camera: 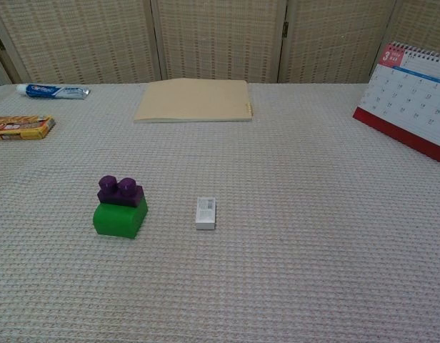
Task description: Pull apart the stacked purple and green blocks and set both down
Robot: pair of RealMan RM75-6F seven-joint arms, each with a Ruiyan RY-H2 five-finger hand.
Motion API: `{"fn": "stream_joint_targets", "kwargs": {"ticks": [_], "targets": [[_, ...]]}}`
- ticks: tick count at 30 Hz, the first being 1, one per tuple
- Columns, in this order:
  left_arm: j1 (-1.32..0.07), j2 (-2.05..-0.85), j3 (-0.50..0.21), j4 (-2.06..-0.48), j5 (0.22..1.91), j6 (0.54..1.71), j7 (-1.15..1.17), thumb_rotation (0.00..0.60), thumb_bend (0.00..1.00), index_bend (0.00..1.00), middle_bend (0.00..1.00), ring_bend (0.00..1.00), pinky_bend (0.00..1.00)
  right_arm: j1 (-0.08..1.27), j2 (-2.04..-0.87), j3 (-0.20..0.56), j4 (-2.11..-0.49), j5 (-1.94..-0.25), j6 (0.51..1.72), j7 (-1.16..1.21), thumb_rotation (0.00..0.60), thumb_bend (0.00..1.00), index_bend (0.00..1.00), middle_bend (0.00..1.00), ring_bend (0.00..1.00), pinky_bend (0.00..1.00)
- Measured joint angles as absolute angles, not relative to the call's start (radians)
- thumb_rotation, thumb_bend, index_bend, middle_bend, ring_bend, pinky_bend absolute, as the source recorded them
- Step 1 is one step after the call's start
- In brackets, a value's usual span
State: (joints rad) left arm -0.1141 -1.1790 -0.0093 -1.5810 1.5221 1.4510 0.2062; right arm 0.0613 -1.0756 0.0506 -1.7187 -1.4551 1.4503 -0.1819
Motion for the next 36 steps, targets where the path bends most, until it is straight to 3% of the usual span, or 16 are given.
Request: {"fn": "stream_joint_targets", "kwargs": {"ticks": [12, 20, 26, 36], "targets": [[-0.150, -1.199, 0.036, -1.574, 1.608, 1.395, 0.081, 0.600, 0.40, 0.01, 0.00, 0.00, 0.00, 0.040, -1.066, 0.045, -1.731, -1.486, 1.504, -0.175, 0.600, 0.41, 0.00, 0.00, 0.00, 0.00], [-0.246, -1.225, 0.057, -1.611, 1.673, 1.254, -0.022, 0.600, 0.39, 0.26, 0.00, 0.00, 0.00, 0.043, -1.078, 0.041, -1.731, -1.494, 1.491, -0.190, 0.600, 0.41, 0.00, 0.00, 0.00, 0.00], [-0.286, -1.294, 0.014, -1.676, 1.617, 1.212, 0.155, 0.600, 0.39, 0.31, 0.00, 0.00, 0.00, 0.054, -1.081, 0.042, -1.726, -1.478, 1.465, -0.199, 0.600, 0.41, 0.00, 0.00, 0.00, 0.00], [-0.368, -1.473, -0.113, -1.731, 1.352, 1.133, 0.393, 0.600, 0.39, 0.36, 0.00, 0.00, 0.00, 0.059, -1.072, 0.040, -1.727, -1.475, 1.450, -0.182, 0.600, 0.41, 0.00, 0.00, 0.00, 0.00]]}}
